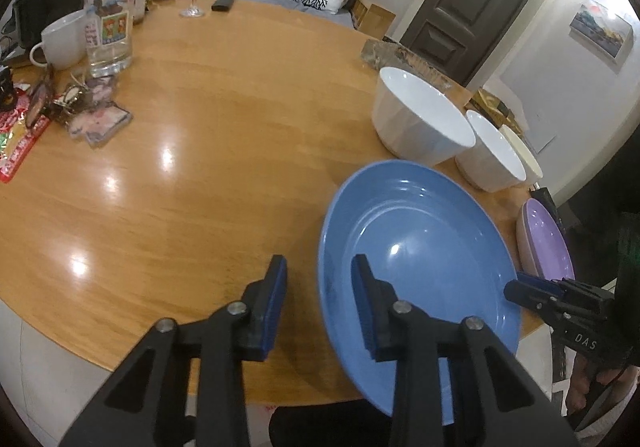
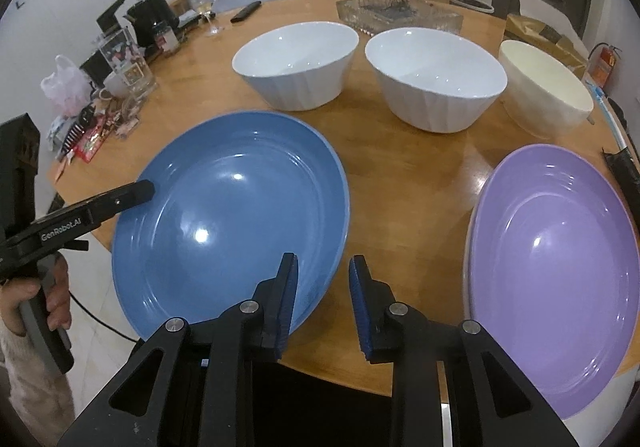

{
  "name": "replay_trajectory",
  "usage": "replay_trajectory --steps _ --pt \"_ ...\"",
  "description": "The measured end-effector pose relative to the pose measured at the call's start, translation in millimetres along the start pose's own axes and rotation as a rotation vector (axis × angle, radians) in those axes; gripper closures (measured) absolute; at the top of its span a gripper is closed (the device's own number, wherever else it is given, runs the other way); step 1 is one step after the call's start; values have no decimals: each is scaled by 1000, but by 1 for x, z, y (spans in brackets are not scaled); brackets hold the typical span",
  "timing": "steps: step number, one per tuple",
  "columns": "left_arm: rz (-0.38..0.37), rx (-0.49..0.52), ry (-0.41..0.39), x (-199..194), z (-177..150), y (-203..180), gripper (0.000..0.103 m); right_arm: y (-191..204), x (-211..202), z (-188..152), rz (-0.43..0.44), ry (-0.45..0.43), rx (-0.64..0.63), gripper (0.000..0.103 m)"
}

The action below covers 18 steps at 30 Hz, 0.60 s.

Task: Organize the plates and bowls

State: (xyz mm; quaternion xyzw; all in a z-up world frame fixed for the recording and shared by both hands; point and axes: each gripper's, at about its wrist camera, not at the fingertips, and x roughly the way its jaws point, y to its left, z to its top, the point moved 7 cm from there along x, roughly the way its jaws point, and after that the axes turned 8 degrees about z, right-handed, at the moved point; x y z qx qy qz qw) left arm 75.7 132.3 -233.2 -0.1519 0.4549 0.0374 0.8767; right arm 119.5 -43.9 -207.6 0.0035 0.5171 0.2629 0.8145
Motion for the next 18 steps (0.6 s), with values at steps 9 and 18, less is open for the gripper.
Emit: replay_trajectory --steps 9,18 --pt "12 31 5 2 -2 -7 95 4 5 -2 -17 10 -37 92" --pt "41 48 8 -3 -3 -15 95 1 -3 -1 -15 -12 -31 92"
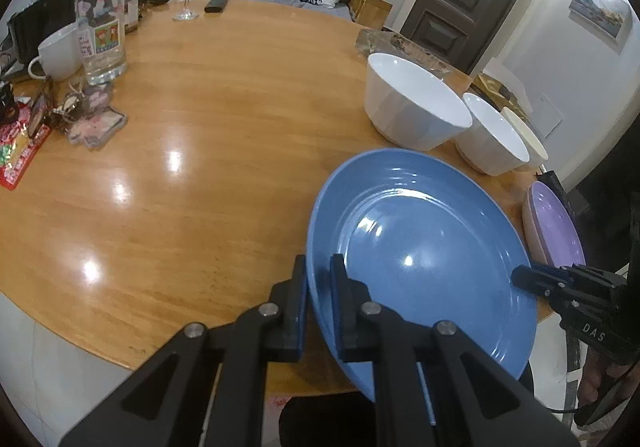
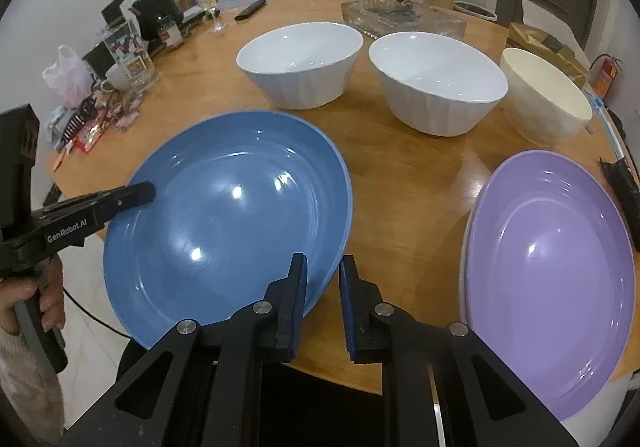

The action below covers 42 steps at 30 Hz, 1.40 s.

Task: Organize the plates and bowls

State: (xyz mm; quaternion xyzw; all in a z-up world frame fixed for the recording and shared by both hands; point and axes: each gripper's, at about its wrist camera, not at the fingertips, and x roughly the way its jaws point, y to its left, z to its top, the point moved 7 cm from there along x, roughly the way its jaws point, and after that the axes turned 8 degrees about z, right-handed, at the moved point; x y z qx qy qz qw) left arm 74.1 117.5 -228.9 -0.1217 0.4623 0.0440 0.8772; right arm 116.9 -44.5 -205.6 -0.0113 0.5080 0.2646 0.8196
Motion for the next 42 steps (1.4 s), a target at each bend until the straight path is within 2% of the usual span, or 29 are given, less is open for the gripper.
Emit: replay_trajectory --steps 12,22,29,42 --pt "10 48 -51 -32 8 -34 95 -16 -32 -2 9 -84 19 92" --pt "6 124 -61 -43 12 -93 95 -56 -74 -10 -19 -180 59 92" --pt "-6 182 -55 -38 14 -143 94 -90 -102 -19 -73 -243 88 89" --pt "-40 262 -26 -19 11 -208 93 -152 -125 -38 -118 -290 177 89"
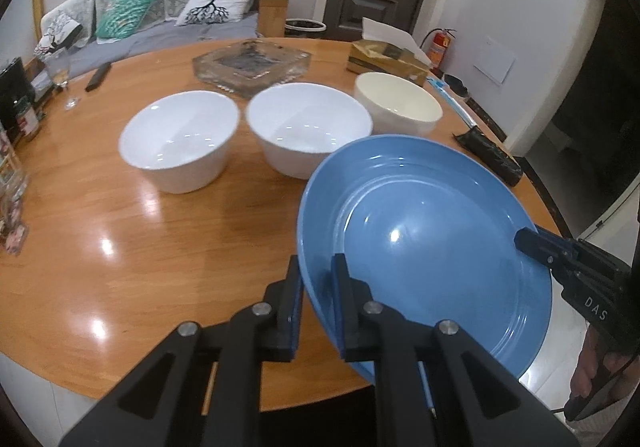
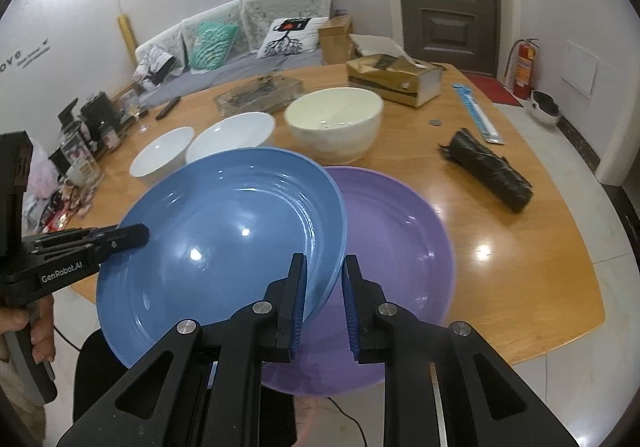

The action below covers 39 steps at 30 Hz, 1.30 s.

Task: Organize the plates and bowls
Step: 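Carry the blue plate onto the purple plate and open both tools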

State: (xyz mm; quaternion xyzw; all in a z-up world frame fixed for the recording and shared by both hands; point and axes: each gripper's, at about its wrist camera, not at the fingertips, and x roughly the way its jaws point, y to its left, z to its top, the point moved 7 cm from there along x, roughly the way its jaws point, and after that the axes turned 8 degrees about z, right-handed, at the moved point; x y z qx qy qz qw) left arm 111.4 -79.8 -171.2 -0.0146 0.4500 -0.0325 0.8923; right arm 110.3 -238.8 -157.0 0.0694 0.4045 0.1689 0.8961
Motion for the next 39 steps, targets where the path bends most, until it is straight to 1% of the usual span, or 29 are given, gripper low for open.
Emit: replay_trajectory --steps 5,10,14,19,28,34,39 --pt "-11 43 9 12 7 -25 92 -22 -5 0 -28 -10 27 89" --pt "-17 83 20 26 15 -44 92 -39 -5 0 -57 -2 34 89" --pt "-4 130 27 36 19 -56 91 -51 -5 -3 -81 8 38 89" --pt "4 168 45 45 17 -66 89 -63 -2 -8 -84 21 67 89" --pt "32 197 58 53 15 -69 89 -63 0 -12 -89 42 48 90" --pt "38 211 61 56 13 -70 89 -59 3 -13 -125 79 16 89" --pt "43 223 55 56 13 -71 89 -60 4 -17 -141 98 15 89"
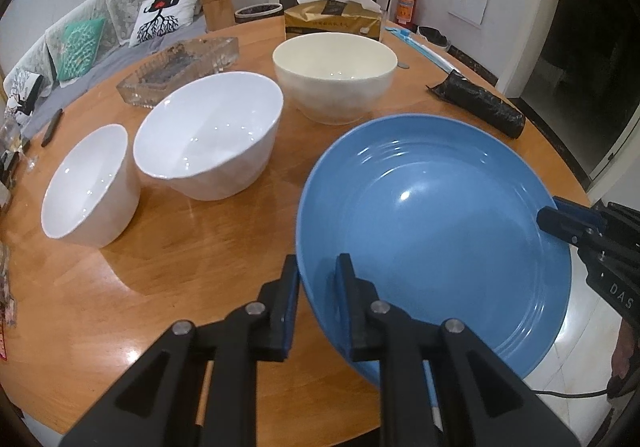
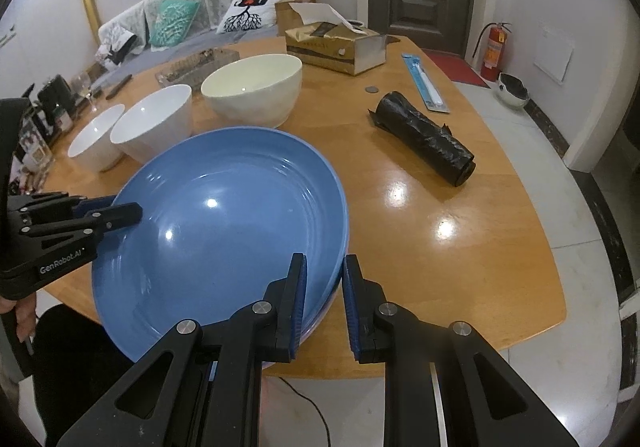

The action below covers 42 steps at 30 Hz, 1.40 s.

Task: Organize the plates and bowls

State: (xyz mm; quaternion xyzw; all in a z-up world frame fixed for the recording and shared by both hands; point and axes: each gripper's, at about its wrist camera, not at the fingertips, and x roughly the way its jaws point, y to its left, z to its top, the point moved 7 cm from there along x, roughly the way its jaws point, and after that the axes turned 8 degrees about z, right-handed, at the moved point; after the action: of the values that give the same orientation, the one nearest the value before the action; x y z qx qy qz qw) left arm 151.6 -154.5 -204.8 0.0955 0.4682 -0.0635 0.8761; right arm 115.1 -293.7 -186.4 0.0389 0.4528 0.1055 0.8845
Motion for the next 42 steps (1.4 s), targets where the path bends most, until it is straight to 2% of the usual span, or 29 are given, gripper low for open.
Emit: replay_trajectory --steps 7,9,11,14,15,17,19,21,23,24,25,27,30,33,38,40,42 --pt "-8 -2 -8 -3 0 1 89 1 1 -1 -11 18 0 88" --pt "-12 -4 -15 -6 1 4 88 0 2 0 -19 22 4 83" --pt "-50 -32 -33 -17 5 13 87 -2 -2 4 -32 8 14 65" --pt "-78 -73 -80 -39 15 34 85 5 -16 14 7 -48 8 59" --pt "-76 -83 -99 -46 19 44 82 13 -23 20 23 -78 -12 57" --pt "-74 -110 -133 -60 26 66 78 29 -33 31 52 -135 -53 35" --pt "-74 -133 -153 -70 31 86 75 50 -41 43 74 -184 -97 19" --pt "-56 -159 -172 -78 34 113 68 72 -44 52 112 -212 -143 16" --pt "-22 -182 -190 -85 35 140 61 96 -43 60 159 -223 -184 4" --pt "-8 -195 -198 -87 35 155 56 113 -40 65 191 -232 -209 1" --pt "-3 -202 -201 -88 35 163 53 122 -38 67 207 -236 -223 1" --pt "2 -207 -195 -88 32 189 41 149 -30 72 266 -237 -251 1" --pt "34 -203 -182 -80 27 219 39 185 -16 75 323 -214 -277 1" --pt "42 -211 -149 -62 23 240 39 218 0 80 328 -198 -340 1" --pt "10 -252 -93 -22 24 261 39 260 37 82 342 -124 -386 1" --pt "-7 -266 -73 -5 28 266 44 268 50 82 334 -107 -398 3" --pt "-18 -275 -51 11 33 268 55 275 65 82 323 -89 -406 3"
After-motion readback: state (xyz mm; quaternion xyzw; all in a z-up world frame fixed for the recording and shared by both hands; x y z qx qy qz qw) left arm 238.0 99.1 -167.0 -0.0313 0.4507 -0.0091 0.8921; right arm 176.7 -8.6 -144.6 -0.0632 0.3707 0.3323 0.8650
